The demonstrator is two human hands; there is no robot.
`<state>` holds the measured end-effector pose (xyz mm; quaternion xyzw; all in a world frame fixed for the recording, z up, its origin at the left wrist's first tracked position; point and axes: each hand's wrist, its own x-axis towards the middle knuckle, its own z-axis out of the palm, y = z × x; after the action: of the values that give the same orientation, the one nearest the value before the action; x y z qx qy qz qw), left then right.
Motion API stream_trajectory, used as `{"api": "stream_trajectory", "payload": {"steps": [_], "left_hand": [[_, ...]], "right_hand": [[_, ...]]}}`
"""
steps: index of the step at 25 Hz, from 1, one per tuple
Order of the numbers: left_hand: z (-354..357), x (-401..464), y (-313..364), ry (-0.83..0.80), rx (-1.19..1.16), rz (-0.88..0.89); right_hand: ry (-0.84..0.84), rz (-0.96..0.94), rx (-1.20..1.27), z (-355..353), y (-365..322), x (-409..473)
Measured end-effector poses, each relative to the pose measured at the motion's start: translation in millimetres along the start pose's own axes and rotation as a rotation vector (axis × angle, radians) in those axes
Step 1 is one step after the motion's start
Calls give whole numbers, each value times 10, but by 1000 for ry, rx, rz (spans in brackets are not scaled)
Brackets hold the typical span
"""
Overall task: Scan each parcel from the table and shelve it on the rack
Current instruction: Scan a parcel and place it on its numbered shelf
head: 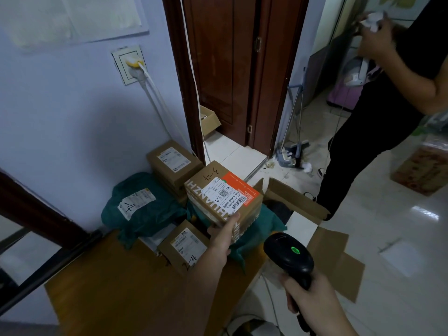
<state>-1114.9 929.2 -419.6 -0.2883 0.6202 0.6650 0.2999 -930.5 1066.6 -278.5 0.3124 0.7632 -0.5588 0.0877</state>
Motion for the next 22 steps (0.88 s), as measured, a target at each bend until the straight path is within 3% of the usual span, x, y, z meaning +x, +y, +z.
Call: {"api": "stream_trajectory", "payload": {"steps": [12, 22], "left_hand": [[-1, -62, -28, -20, -90, 81], [-366, -832, -392, -28, 148, 347]], "right_hand": [[66, -42, 21, -45, 115, -226], [40, -144, 6, -26, 50, -571]]}}
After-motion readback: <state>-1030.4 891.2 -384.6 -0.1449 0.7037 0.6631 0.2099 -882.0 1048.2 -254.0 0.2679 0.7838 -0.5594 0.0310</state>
